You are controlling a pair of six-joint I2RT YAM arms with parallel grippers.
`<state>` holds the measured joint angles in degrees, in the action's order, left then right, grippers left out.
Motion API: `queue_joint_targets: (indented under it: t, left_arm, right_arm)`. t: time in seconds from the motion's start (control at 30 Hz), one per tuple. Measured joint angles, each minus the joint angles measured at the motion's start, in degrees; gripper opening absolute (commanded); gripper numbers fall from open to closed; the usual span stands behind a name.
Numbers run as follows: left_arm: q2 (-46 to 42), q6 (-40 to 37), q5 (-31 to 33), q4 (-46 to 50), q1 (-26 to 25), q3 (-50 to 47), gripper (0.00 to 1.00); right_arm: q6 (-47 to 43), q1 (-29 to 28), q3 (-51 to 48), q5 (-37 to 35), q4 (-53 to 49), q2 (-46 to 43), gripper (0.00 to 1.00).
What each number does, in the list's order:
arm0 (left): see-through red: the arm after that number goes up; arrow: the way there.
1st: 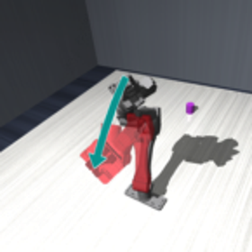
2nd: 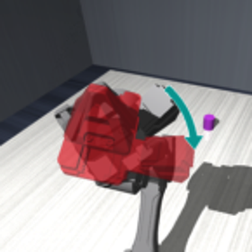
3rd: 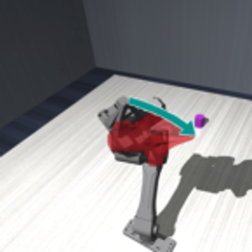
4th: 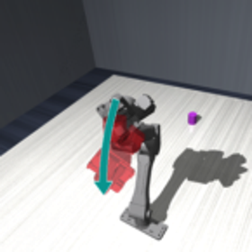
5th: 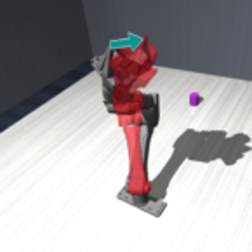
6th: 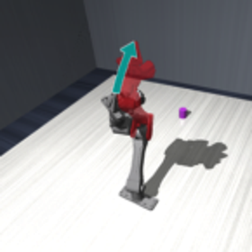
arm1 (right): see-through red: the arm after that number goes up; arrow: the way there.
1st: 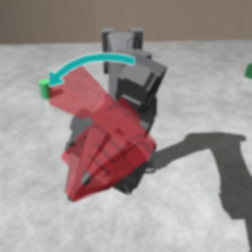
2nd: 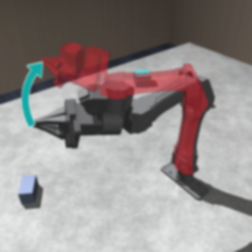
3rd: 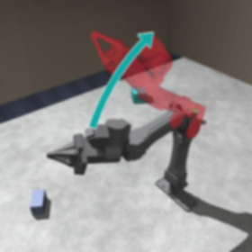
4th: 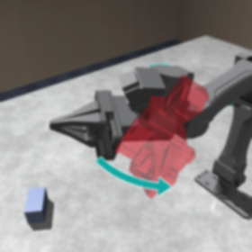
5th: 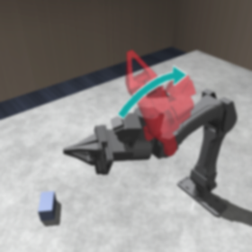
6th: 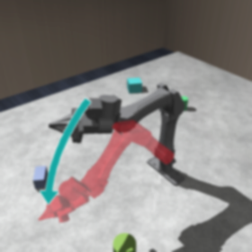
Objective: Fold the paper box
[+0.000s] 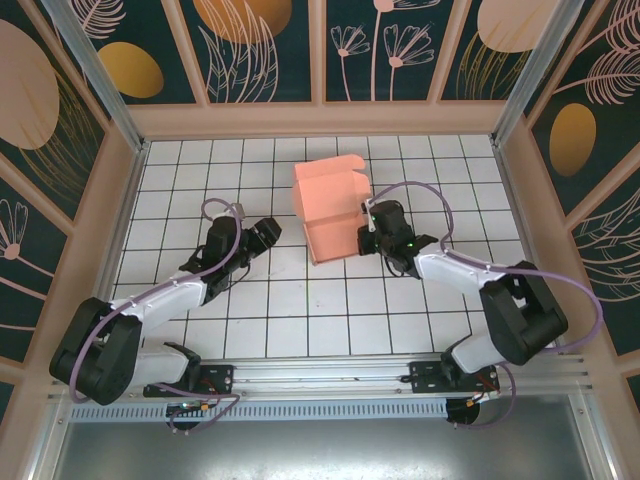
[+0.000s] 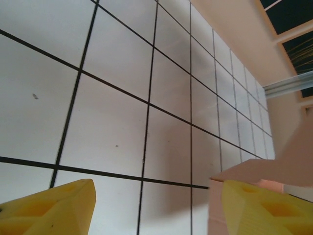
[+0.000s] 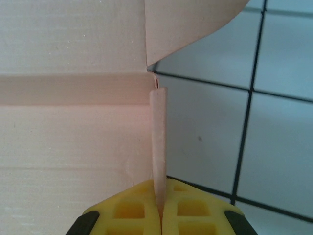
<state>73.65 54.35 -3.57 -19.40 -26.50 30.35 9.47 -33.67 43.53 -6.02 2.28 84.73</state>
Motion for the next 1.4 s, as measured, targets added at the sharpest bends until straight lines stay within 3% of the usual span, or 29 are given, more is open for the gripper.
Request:
queue_joint_targets:
  t: [0.33,0.57,0.8,1.03,1.27,1.4]
  left_arm:
    - [0.00,-1.84,2.51,5.01,0.11,2.67,0.71]
    - [0.00,-2.32,2.80,6.86,0.15,3.52,0.71]
    - [0.52,-3.34,2.80,7.76,0.15,4.90,0.72]
    - [3.26,-6.49,1.42,8.61,0.15,7.82,0.80]
    - [12.92,-15.47,-3.13,13.27,0.15,21.00,0.76]
    - [20.81,-22.38,-5.25,20.81,0.15,33.66,0.71]
  right_arm:
    - [6.45,-5.16,2.14,-14.97,-4.48,9.66,0.04]
    - [7.89,-5.46,2.51,-16.85,-6.12,10.03,0.39]
    - [7.41,-4.52,2.45,-14.43,-6.27,4.59,0.56]
    - [7.50,-0.61,1.90,-8.92,-5.09,-3.13,0.65]
    - [6.08,3.21,0.42,-0.59,-3.93,-8.13,0.71]
    - [4.48,4.00,-0.24,2.29,-3.43,-10.58,0.72]
